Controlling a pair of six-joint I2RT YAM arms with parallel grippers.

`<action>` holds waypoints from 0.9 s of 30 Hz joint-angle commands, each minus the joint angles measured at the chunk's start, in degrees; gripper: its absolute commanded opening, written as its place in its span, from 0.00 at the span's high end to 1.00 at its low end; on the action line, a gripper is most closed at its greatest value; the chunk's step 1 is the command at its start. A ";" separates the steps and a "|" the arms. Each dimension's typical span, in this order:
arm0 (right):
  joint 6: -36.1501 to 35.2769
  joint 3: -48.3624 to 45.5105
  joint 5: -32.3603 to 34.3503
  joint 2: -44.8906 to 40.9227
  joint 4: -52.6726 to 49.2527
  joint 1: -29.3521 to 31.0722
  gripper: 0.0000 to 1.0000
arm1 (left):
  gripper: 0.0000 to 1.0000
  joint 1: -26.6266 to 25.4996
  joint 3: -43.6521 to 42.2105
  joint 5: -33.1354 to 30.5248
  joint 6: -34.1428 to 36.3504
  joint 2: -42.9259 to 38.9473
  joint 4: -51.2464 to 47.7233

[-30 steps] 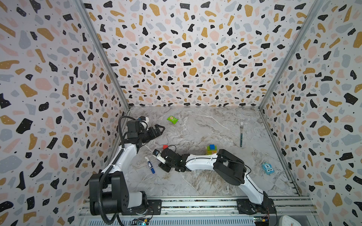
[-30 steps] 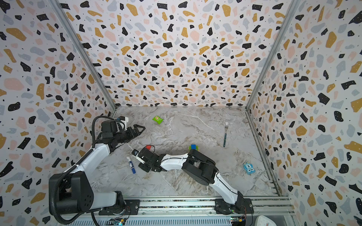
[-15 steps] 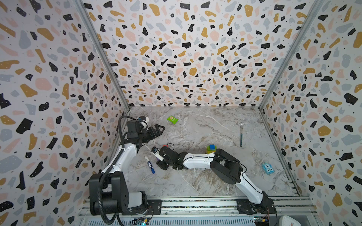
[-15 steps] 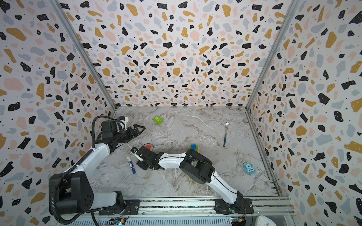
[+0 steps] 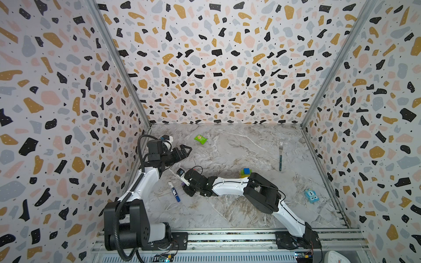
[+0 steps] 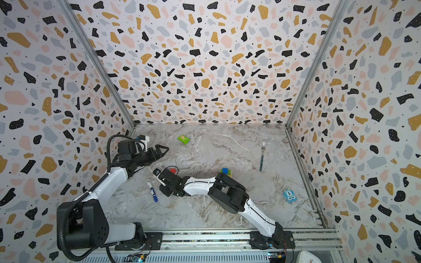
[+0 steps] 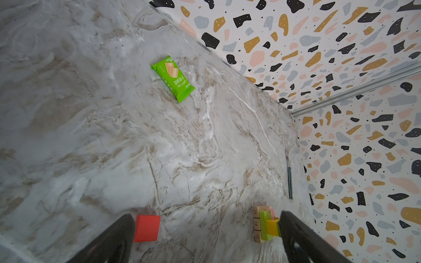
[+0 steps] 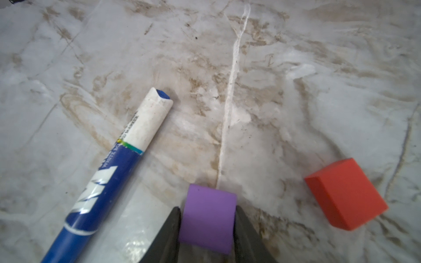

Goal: Build the wood block tower
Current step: 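Lower and close the right gripper on the purple cube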

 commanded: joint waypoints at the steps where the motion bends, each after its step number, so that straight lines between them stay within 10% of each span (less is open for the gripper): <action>1: 1.57 -1.85 2.08 -2.85 -2.63 -0.16 0.69 | 0.00 0.46 -0.70 0.78 0.00 -0.37 1.87; 27: 8.64 -32.39 5.12 -30.34 -18.98 -1.11 0.78 | 0.00 -4.87 -1.67 2.26 -0.35 1.12 2.42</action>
